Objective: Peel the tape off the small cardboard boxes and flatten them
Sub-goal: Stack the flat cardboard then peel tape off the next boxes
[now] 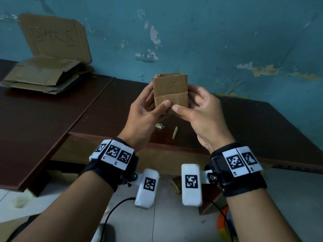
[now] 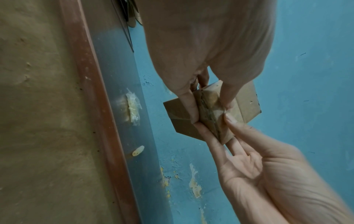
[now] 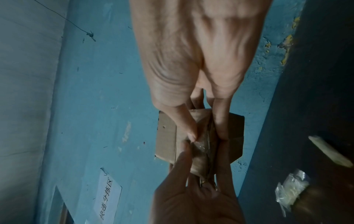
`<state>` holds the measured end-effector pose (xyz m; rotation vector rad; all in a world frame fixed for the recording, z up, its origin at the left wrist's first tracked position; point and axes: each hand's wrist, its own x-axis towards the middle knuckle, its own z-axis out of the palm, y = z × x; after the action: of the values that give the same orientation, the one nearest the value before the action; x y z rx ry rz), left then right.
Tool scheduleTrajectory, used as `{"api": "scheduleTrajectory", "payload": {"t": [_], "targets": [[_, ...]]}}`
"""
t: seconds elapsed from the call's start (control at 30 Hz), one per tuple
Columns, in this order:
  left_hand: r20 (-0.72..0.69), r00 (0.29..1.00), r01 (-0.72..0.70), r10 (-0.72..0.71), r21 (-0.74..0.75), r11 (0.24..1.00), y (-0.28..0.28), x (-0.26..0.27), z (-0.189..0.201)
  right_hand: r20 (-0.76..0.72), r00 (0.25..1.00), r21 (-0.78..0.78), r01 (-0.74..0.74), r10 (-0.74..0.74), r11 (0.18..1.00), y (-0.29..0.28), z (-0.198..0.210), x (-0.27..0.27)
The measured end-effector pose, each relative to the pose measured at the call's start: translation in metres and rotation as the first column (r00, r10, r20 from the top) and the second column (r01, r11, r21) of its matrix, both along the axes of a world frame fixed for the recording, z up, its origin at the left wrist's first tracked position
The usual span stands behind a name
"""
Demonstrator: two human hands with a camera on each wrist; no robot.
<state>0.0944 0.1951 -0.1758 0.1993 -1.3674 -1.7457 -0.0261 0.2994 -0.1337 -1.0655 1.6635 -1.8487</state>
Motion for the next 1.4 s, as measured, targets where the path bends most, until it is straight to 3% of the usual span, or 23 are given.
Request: {"api": "scheduleTrajectory", "payload": {"t": [0.7,0.93,1.2,1.4], "targets": [[0.092,0.995,0.049,-0.04,-0.089,0.995,-0.001,0.001,-0.002,0.016,0.999,-0.002,0.042,-0.042,0.999,-0.002,0.001,0.003],[0.154,0.988,0.012,0.016,-0.181,0.983,-0.005,0.005,0.002,0.028,0.999,0.011,0.03,-0.031,0.999,0.001,0.007,0.003],[0.182,0.977,-0.064,0.111,-0.248,0.967,-0.008,0.013,0.013,0.081,0.993,0.013,-0.092,0.091,0.996,0.012,0.014,-0.001],[0.236,0.956,-0.125,0.172,-0.201,0.972,-0.005,0.016,0.017,-0.066,0.995,0.009,0.073,-0.073,0.997,-0.003,0.008,0.021]]}}
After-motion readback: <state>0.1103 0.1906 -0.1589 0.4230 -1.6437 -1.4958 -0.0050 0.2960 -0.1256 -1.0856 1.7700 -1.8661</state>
